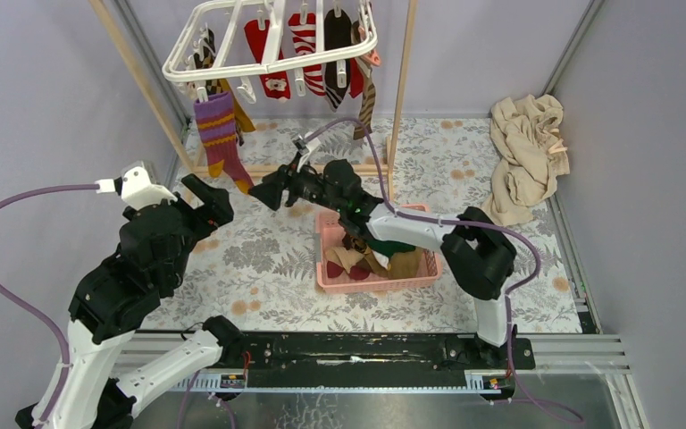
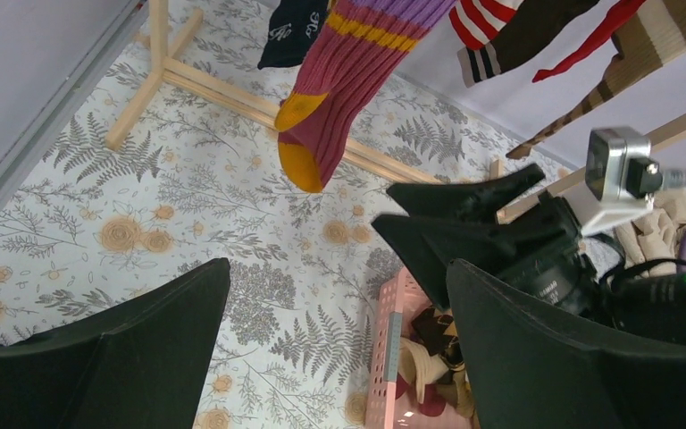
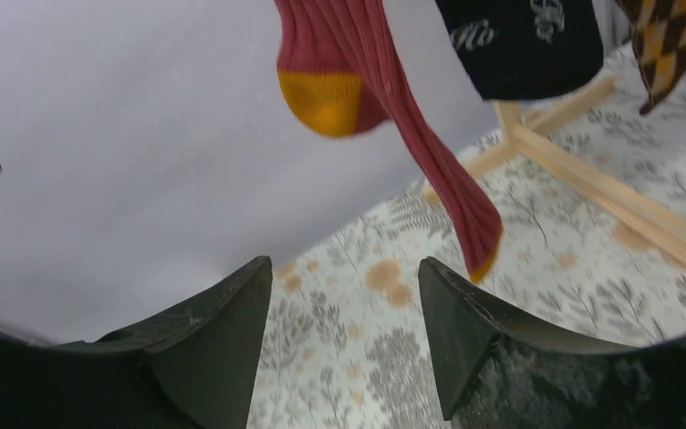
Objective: Remove the socks clipped to the hanger
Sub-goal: Remove the sock from the hanger.
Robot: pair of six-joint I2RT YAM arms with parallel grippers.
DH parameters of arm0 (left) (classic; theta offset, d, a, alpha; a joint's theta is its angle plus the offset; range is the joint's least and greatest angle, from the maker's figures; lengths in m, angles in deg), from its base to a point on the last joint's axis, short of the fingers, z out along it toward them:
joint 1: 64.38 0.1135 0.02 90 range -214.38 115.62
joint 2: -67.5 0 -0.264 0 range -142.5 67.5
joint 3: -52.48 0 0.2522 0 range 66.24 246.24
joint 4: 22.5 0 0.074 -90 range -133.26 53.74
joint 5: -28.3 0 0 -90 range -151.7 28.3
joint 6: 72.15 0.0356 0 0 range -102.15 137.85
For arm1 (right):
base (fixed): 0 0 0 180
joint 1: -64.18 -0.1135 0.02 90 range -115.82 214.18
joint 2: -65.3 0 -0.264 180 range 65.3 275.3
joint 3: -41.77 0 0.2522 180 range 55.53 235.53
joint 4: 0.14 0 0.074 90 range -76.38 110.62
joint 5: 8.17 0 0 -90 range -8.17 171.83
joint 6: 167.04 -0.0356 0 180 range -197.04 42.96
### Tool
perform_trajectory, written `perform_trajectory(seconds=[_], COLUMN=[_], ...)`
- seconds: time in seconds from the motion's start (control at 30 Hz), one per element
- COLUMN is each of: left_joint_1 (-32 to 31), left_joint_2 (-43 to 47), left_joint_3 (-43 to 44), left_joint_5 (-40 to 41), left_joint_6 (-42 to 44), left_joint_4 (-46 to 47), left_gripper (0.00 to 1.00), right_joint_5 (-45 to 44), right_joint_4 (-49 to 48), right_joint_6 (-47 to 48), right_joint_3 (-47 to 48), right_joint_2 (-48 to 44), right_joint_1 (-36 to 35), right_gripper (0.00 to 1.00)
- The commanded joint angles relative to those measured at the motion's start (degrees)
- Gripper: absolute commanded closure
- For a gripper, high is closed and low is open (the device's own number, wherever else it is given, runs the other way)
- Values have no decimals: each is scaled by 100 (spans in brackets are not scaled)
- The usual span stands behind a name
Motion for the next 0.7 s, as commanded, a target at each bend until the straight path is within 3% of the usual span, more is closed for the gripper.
perform_trajectory(seconds=[0.0,0.2,0.67], left_joint_1=[-14,-19,-18], left_joint_2=[49,92,8], left_joint_3=[4,57,205], left_joint_5=[-43,-68,-305], left_joint_6=[-167,-175,-175], left_joint_4=[-192,-223,-225], left_gripper=[1,1,1], right_joint_5=[224,521,3], right_joint_4=[-707,-439,144], right_joint_6=[-276,-296,422], right_joint_3=[912,1713,2126], right_joint_2=[530,1137,1453], right_joint_1=[-35,-41,-115], right_gripper=[31,30,33])
